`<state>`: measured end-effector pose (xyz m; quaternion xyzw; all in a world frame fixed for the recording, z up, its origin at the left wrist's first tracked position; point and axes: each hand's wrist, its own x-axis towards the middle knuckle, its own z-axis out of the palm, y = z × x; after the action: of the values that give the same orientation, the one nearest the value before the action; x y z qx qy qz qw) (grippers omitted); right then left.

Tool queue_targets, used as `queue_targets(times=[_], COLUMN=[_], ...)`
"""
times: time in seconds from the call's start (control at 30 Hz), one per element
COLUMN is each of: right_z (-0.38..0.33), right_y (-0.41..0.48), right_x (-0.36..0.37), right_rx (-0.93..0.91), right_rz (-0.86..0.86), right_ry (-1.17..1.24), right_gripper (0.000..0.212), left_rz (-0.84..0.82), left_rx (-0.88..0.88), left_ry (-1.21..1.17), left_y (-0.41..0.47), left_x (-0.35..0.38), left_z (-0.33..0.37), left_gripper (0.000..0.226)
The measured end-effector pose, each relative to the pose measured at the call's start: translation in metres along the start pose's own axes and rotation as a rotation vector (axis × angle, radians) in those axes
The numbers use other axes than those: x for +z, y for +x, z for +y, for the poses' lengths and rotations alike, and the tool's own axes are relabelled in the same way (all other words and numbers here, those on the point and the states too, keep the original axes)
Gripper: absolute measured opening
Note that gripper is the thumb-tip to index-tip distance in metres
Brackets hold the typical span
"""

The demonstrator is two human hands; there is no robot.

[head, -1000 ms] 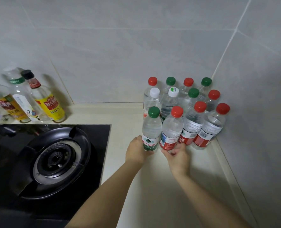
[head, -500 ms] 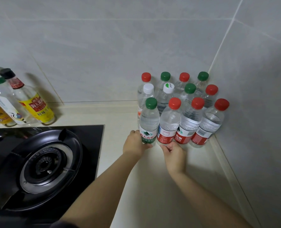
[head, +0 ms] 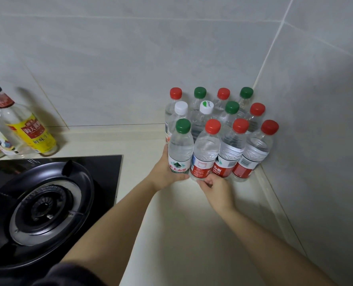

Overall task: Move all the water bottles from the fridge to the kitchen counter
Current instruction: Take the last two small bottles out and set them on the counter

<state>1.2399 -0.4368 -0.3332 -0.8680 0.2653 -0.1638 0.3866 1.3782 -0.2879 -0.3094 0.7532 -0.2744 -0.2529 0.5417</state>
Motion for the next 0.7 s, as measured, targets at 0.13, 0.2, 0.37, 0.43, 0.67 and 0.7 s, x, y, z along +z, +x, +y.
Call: queue_targets(times=[0.13,0.2,0.37,0.43,0.67,0.7], right_z=[0.0,0.0,0.0,0.001,0.009,0.01], right_y=[0.0,-0.001,-0.001,0.002,0.007,0.008], right_x=[0.001,0.002,-0.003,-0.005,-0.01,-0.01], right_rx=[-0.005,-0.003,0.001,-0.001,-0.053,-0.06], right_rz=[-0.002,0.006,-0.03,-0.054,-0.119,-0.113], right_ry=[0.002,0.003,-0.033,-0.045,-0.067,-0.058], right_gripper=[0.044,0.043,0.039,0.035,0.036,0.039], left_rz=[-0.062,-0.079,-0.218,-0.114,0.233,0.223], left_rx=[-0.018,-0.026,-0.122,-0.241,-0.366,-0.354], left_ry=[0.007,0.008,0.134,0.141,-0.769,-0.766], left_y=[0.002,0.002,-0.005,0.004,0.04,0.04], left_x=[-0.001,-0.004,-0.033,-0.044,-0.005,0.0], left_z=[-0.002,-0.001,0.018,0.022,0.037,0.036], left_gripper=[0.108,0.107,0.103,0.094,0.059,0.058])
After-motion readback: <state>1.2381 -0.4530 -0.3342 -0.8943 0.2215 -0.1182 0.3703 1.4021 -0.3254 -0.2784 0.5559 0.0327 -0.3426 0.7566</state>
